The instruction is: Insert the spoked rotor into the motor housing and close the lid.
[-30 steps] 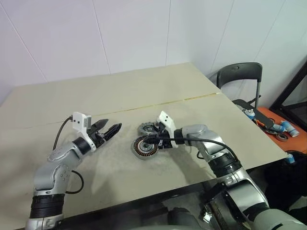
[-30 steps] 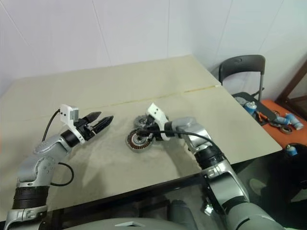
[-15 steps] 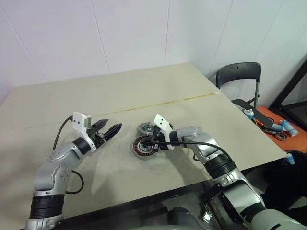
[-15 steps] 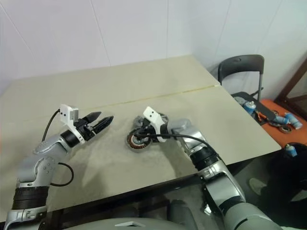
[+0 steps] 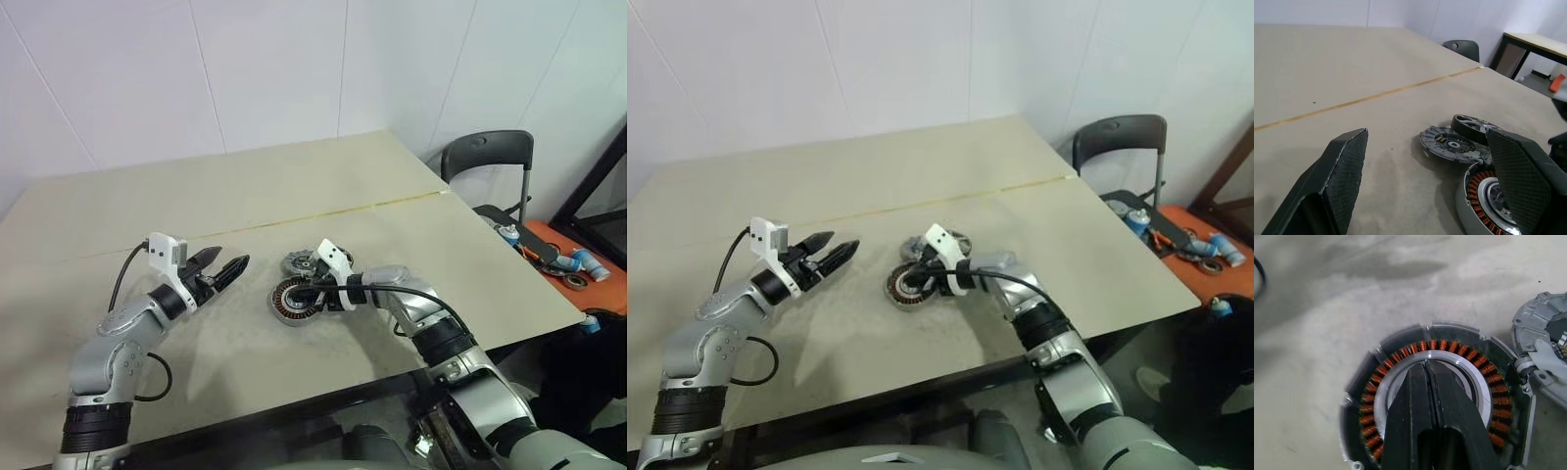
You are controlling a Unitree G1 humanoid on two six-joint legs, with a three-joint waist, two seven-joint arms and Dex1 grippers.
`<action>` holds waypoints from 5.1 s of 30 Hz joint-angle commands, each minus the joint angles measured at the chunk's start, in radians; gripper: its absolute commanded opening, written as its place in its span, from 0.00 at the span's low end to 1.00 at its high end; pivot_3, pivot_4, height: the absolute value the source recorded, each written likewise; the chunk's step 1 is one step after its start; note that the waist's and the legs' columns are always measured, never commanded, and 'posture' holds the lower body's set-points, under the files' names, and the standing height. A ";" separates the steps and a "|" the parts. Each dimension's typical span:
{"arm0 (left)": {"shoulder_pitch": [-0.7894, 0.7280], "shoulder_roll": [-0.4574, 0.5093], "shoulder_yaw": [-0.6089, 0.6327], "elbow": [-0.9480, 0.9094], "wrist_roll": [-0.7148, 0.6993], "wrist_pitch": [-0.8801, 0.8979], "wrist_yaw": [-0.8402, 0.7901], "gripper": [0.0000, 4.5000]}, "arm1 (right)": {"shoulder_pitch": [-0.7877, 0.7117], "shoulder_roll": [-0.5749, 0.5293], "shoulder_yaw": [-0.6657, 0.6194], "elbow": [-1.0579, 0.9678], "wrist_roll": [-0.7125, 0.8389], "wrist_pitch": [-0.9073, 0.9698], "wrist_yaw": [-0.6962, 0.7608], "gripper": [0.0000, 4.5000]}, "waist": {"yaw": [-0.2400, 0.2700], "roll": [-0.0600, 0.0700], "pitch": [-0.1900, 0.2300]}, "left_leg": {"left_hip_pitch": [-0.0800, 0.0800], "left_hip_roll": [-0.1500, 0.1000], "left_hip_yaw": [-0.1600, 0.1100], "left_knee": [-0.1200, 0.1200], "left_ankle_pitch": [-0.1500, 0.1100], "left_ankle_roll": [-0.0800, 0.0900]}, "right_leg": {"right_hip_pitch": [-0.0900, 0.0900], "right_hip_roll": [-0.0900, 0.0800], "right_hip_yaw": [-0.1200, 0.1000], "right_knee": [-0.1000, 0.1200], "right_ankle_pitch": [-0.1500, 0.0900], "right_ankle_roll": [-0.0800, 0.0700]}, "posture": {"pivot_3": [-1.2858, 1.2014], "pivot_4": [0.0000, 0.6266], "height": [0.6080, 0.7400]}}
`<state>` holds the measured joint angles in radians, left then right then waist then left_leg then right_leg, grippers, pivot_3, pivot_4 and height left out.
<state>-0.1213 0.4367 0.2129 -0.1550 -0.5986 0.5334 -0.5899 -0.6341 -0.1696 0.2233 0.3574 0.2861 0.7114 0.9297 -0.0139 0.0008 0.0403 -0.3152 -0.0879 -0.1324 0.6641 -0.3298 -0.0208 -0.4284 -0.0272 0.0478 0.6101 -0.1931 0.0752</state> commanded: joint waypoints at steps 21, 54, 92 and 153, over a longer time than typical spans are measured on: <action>-0.030 0.000 0.007 -0.010 0.001 -0.011 -0.007 0.91 | 0.004 -0.023 0.065 -0.010 -0.077 -0.088 -0.033 0.00 | 0.000 0.000 0.000 | -0.001 0.000 0.000 0.000 0.000 -0.001 | -0.001 0.000 0.000 0.001 0.000 0.000 | 0.52 0.00 1.00; -0.048 0.003 0.023 -0.004 -0.015 -0.011 -0.020 0.91 | -0.045 -0.202 -0.188 -0.211 0.039 0.034 -0.126 0.00 | 0.003 -0.001 0.000 | -0.006 0.000 -0.001 -0.002 0.000 0.000 | -0.006 -0.001 -0.001 -0.002 0.000 0.000 | 0.52 0.00 1.00; -0.085 0.019 -0.002 0.044 0.013 -0.020 -0.063 0.91 | 0.069 0.188 -0.843 -0.181 0.489 0.696 -0.703 0.51 | -0.003 0.002 0.001 | -0.005 0.000 0.000 -0.002 -0.001 0.001 | -0.004 0.000 0.000 -0.003 0.000 0.000 | 0.52 0.00 1.00; 0.526 -0.158 0.329 -0.106 -0.912 0.331 0.355 0.91 | 0.051 -0.037 -0.486 -0.091 0.442 0.615 -0.542 0.51 | -0.024 0.009 0.006 | -0.005 0.001 0.000 -0.003 -0.003 0.005 | 0.000 0.000 -0.001 -0.013 -0.004 0.004 | 0.52 0.00 1.00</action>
<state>0.4234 0.2794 0.5575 -0.2596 -1.5352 0.8957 -0.2347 -0.5522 -0.1936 -0.2765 0.2695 0.7291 1.3378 0.3675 -0.0378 0.0103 0.0465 -0.3205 -0.0867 -0.1325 0.6613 -0.3328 -0.0156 -0.4283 -0.0276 0.0472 0.5967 -0.1975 0.0787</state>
